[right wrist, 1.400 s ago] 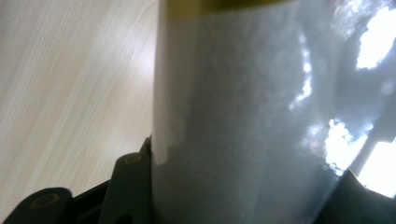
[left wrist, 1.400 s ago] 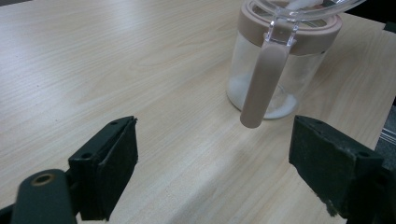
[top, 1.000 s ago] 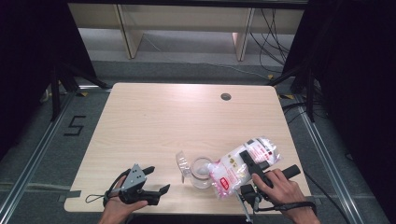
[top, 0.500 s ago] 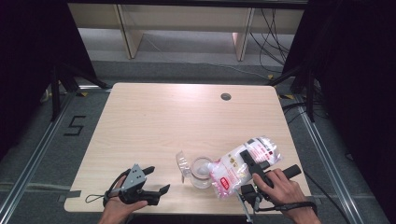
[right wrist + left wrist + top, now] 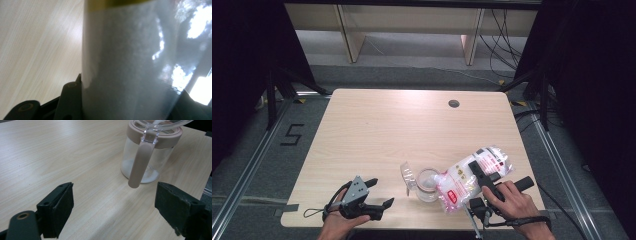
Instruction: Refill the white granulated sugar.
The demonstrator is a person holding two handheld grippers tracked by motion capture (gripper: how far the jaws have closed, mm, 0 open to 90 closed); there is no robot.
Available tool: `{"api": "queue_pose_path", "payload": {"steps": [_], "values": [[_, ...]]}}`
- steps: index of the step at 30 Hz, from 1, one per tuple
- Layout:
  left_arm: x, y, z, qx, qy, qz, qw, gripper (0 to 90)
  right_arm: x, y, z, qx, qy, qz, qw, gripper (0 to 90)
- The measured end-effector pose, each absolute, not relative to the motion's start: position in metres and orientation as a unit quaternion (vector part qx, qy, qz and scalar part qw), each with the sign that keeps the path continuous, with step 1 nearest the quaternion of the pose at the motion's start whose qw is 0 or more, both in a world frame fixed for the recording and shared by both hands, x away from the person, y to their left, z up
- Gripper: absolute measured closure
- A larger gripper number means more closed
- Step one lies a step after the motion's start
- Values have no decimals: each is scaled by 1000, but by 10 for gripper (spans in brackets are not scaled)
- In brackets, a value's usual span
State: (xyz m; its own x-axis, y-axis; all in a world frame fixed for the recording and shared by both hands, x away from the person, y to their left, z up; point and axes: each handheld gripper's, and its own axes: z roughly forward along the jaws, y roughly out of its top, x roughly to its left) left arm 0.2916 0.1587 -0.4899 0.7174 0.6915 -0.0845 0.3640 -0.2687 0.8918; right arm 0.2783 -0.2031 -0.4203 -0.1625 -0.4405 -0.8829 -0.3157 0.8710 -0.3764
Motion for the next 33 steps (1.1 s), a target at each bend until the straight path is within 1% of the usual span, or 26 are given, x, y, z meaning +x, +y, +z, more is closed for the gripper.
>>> {"api": "queue_pose_path", "payload": {"steps": [18,21,33], "values": [[292,159,-490,779,338,164,501,153,278,-202,-421,-252,759,-50,598,557],[292,159,-490,780,338,164,501,152,279,-200,-420,-269,753,-53,598,558],[292,159,-490,778,338,164,504,153,277,-202,-420,-254,757,-55,599,560]]}}
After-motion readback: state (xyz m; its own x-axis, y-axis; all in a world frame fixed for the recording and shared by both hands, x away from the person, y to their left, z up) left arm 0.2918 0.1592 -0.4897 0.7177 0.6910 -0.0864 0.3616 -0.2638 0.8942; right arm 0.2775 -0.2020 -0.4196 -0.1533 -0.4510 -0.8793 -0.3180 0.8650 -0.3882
